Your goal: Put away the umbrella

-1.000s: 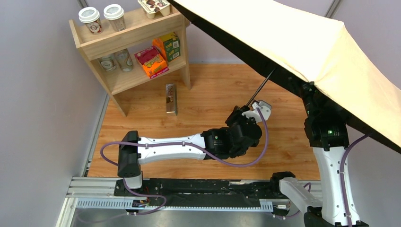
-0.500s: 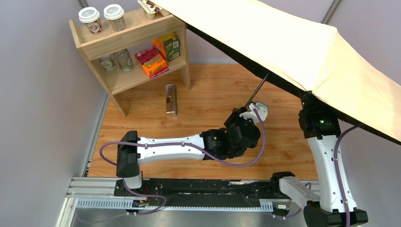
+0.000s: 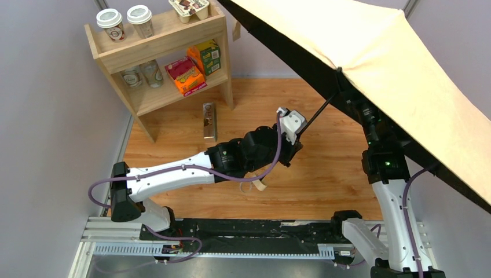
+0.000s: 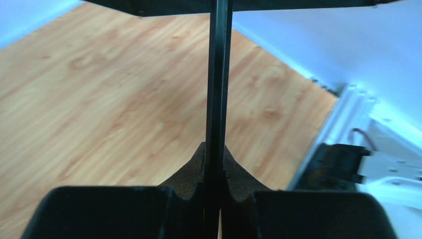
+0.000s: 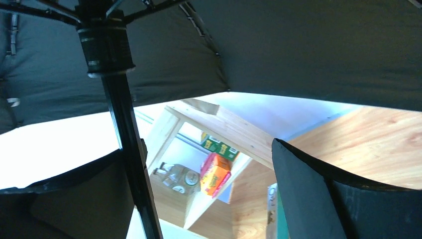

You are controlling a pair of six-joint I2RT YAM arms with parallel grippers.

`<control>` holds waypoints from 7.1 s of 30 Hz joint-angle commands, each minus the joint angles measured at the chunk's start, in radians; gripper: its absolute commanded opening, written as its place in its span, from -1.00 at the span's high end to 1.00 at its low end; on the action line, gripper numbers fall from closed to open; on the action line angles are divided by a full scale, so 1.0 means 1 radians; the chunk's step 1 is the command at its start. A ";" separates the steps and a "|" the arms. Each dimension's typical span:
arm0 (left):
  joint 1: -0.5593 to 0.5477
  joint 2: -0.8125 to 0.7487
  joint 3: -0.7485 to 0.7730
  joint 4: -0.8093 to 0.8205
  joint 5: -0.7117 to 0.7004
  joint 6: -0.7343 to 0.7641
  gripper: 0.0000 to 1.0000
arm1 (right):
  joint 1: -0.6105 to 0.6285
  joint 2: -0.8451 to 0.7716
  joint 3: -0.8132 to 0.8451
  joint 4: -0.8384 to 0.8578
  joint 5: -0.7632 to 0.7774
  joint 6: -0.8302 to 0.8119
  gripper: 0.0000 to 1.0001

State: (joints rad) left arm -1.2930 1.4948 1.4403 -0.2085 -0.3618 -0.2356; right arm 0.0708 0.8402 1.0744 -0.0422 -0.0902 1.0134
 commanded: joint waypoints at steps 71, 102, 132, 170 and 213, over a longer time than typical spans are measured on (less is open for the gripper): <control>0.199 0.073 -0.005 0.515 0.764 -0.547 1.00 | -0.305 0.257 0.065 0.670 -0.388 0.619 1.00; 0.184 -0.107 -0.422 0.439 0.716 -0.550 0.74 | -0.201 0.264 0.084 0.349 -0.401 0.289 1.00; 0.265 -0.030 -0.253 0.347 0.518 -0.347 1.00 | 0.299 0.039 -0.352 0.173 -0.332 -0.128 1.00; 0.281 -0.199 -0.581 0.474 0.705 -0.453 -0.16 | 0.360 0.066 -0.295 0.297 -0.212 -0.288 1.00; 0.293 -0.172 -0.319 0.236 0.511 -0.295 0.80 | 0.397 -0.001 -0.522 0.507 -0.160 -0.200 1.00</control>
State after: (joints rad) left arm -1.0122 1.3975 1.1110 -0.0837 0.1673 -0.5713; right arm 0.4725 0.8326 0.5323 0.4591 -0.2203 0.8307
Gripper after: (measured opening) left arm 0.030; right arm 0.247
